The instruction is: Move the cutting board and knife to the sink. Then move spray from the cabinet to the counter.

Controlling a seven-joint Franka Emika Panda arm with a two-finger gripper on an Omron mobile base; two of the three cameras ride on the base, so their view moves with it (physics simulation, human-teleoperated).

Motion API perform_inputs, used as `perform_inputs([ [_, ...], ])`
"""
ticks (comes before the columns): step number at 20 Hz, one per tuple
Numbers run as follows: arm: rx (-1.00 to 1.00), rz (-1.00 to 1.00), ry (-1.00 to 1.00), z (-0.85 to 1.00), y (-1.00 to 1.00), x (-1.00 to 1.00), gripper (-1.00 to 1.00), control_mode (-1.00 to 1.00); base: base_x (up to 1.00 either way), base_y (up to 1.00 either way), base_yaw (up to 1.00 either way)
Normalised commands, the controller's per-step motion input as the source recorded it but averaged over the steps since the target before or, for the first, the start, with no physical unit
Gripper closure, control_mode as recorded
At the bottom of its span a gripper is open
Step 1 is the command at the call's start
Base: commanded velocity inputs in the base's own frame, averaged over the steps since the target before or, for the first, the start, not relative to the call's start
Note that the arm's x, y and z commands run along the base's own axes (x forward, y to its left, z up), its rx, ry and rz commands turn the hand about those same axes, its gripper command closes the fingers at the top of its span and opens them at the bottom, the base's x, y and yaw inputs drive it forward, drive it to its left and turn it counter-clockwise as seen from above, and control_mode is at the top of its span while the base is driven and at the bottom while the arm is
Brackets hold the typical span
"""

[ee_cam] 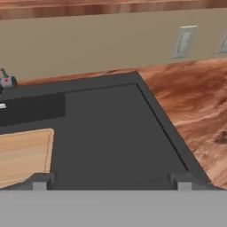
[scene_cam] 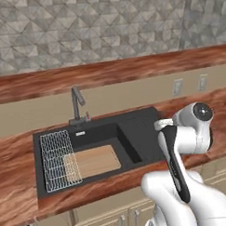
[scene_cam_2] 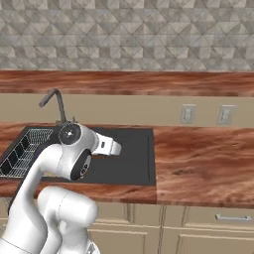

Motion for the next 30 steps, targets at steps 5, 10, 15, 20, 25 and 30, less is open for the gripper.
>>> perform_inputs([
  [5, 0.00, 0.00, 0.00, 0.00, 0.00, 0.00, -1.00, 1.00, 0.00, -0.75, -0.75],
  [10, 0.00, 0.00, 0.00, 0.00, 0.00, 0.00, -1.00, 1.00, 0.00, -0.74, -0.79],
  [15, 0.00, 0.00, 0.00, 0.00, 0.00, 0.00, -1.00, 1.00, 0.04, -0.87, -0.75],
  [20, 0.00, 0.00, 0.00, 0.00, 0.00, 0.00, -1.00, 1.00, 0.05, -0.98, -0.71],
  [25, 0.00, 0.00, 0.00, 0.00, 0.00, 0.00, -1.00, 1.00, 0.10, -0.90, -0.64],
  [30, 0.00, 0.00, 0.00, 0.00, 0.00, 0.00, -1.00, 1.00, 0.25, -0.73, -0.55],
])
